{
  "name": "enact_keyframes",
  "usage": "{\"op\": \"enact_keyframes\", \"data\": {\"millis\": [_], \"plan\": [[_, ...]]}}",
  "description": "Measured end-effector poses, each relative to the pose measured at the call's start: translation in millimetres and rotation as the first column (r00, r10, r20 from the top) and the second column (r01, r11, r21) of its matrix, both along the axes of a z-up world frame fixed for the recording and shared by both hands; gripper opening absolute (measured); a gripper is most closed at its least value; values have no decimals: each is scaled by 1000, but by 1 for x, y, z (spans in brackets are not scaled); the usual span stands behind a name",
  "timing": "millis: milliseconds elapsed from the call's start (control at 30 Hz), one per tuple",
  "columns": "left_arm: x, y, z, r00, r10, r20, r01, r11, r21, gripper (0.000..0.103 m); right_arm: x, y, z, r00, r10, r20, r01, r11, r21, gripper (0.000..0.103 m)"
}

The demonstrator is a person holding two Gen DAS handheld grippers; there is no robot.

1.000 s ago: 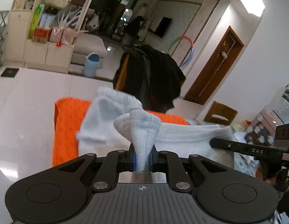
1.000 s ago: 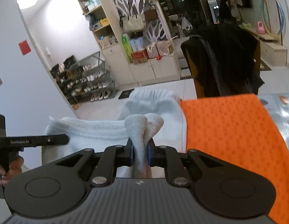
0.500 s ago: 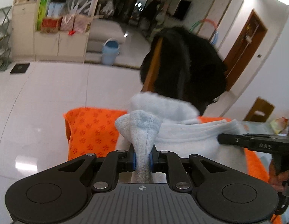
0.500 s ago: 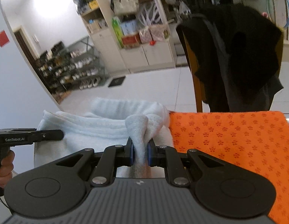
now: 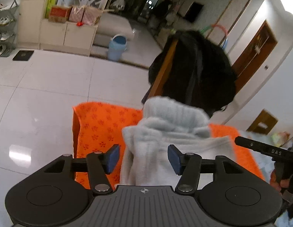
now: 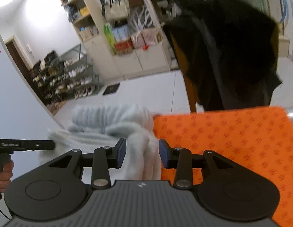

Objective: Fold clothes

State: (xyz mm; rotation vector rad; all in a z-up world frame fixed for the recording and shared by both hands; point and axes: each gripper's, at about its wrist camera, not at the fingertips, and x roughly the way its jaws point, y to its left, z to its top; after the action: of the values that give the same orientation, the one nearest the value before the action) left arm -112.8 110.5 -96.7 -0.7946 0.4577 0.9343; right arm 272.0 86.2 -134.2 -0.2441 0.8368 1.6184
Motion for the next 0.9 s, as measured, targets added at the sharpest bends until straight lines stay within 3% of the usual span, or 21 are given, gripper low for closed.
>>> {"op": "enact_keyframes", "data": {"millis": [100, 233, 333, 567, 733, 900], "plan": [[-13, -27, 24, 1000, 9, -17, -8, 999, 31, 60, 6, -22, 26, 1000, -25, 1, 25, 999, 30, 45], [-19, -84, 38, 998, -51, -32, 53, 997, 50, 61, -4, -65, 56, 1000, -15, 24, 14, 999, 49, 47], [-25, -127, 34, 997, -75, -15, 75, 997, 10, 61, -21, -107, 67, 999, 12, 36, -14, 998, 58, 48], [-40, -201, 23, 993, -118, -30, 117, 992, -55, 61, -67, -204, 69, 998, 58, 27, -58, 998, -3, 49], [-40, -238, 24, 985, -156, -68, 153, 987, -41, 61, -100, -269, 69, 997, 81, 21, -80, 996, -28, 49], [-29, -278, 13, 978, -204, -41, 199, 975, -99, 60, -130, -320, 59, 993, 92, 68, -88, 994, -66, 50]]}}
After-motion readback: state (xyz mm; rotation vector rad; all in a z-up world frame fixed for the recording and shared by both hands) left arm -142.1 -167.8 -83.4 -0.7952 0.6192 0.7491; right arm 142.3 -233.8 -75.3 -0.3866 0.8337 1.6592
